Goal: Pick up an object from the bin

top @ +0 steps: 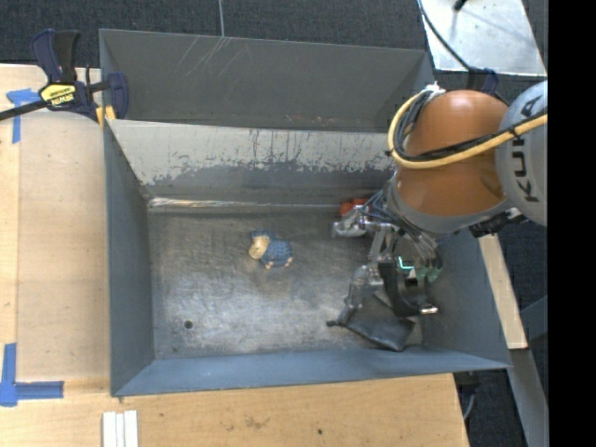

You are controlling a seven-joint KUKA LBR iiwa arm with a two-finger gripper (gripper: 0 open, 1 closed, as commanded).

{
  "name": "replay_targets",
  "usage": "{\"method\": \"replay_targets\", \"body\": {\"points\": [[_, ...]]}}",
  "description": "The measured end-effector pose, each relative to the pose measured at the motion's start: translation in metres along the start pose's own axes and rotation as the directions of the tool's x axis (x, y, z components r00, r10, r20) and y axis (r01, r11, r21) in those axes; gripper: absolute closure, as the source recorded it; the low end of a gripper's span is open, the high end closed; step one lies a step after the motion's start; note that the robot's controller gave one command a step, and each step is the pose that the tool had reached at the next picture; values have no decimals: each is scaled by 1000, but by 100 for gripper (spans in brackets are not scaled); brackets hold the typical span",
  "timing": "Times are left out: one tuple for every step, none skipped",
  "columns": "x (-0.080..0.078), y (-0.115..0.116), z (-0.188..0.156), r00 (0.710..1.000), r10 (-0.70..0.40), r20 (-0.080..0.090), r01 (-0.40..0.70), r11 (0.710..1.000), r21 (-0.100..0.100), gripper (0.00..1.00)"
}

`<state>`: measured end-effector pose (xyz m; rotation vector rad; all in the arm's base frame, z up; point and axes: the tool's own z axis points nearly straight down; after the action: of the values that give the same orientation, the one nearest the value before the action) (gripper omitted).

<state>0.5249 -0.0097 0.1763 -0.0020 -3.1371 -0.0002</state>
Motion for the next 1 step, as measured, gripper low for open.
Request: {"method": "replay_targets", "body": {"points": [[-64, 50, 101, 999, -37, 12, 37, 999, -1, 0]]}}
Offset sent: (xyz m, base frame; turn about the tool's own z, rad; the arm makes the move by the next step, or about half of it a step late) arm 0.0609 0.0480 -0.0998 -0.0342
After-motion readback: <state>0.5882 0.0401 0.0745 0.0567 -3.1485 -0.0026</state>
